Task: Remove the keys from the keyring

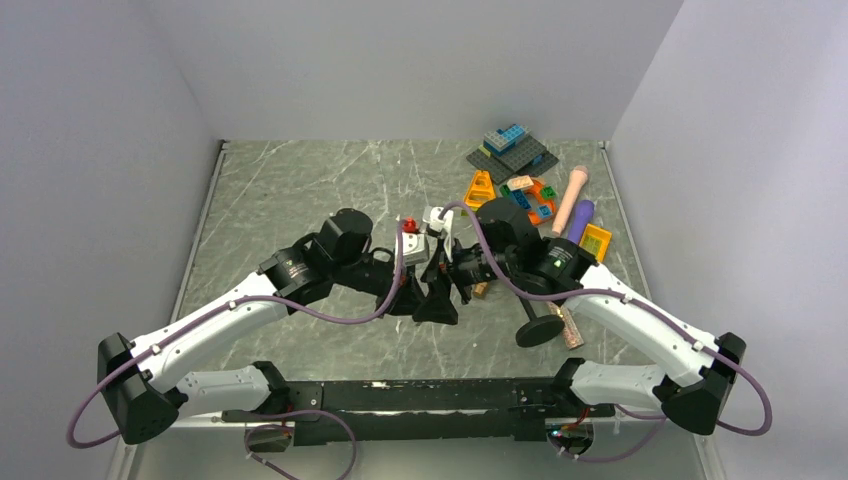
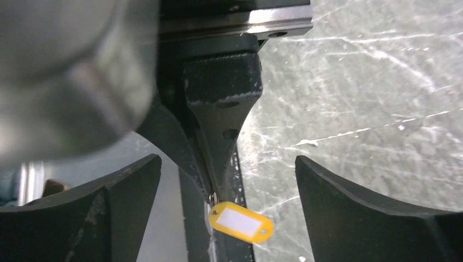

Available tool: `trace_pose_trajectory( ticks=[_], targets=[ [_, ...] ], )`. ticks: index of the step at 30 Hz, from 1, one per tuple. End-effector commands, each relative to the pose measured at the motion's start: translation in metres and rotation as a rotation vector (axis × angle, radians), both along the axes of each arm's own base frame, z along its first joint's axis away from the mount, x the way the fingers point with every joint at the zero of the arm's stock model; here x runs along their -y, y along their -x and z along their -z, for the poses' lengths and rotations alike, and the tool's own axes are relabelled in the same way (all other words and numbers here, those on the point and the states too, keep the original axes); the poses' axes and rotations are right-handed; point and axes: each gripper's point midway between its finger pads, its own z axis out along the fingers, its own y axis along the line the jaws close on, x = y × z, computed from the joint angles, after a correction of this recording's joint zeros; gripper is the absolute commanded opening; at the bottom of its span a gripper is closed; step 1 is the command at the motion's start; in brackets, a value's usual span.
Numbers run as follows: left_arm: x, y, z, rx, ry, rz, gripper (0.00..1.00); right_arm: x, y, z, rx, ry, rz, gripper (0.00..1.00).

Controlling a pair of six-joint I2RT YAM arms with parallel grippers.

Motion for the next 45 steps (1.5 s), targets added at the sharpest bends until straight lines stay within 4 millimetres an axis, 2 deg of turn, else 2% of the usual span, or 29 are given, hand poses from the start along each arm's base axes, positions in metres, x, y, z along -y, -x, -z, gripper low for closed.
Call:
trace_pose_trajectory(
  ticks=[1, 5, 8, 12, 17, 23, 28, 33, 42, 45],
  targets=[
    [0.008, -0.013, -0.039, 0.130, 0.115, -0.037, 0.00, 0.001, -0.015, -0.039, 0.124, -0.144, 0.124, 0.99],
    [0.006, -0.019, -0.043, 0.150, 0.123, -0.078, 0.00, 0.008, -0.025, -0.069, 0.190, -0.284, 0.238, 0.99],
    [0.002, -0.021, -0.048, 0.162, 0.146, -0.101, 0.00, 0.014, -0.024, -0.079, 0.207, -0.369, 0.270, 0.96],
    [-0.004, -0.023, -0.062, 0.177, 0.208, -0.128, 0.00, 0.016, -0.018, -0.092, 0.212, -0.478, 0.270, 0.85],
    [-0.015, -0.022, -0.082, 0.199, 0.306, -0.144, 0.00, 0.009, -0.013, -0.101, 0.204, -0.556, 0.234, 0.67],
    [-0.020, -0.021, -0.088, 0.214, 0.342, -0.152, 0.00, 0.003, -0.010, -0.112, 0.207, -0.617, 0.192, 0.52],
    [-0.021, -0.023, -0.088, 0.210, 0.342, -0.158, 0.00, -0.004, -0.009, -0.109, 0.193, -0.613, 0.166, 0.42],
    [-0.022, -0.023, -0.089, 0.204, 0.345, -0.157, 0.00, -0.009, -0.007, -0.103, 0.171, -0.590, 0.135, 0.40],
    [-0.022, -0.024, -0.091, 0.197, 0.356, -0.154, 0.00, -0.008, -0.006, -0.095, 0.158, -0.573, 0.136, 0.27],
    [-0.024, -0.024, -0.092, 0.198, 0.361, -0.155, 0.00, -0.007, -0.006, -0.094, 0.159, -0.567, 0.138, 0.25]
  ],
)
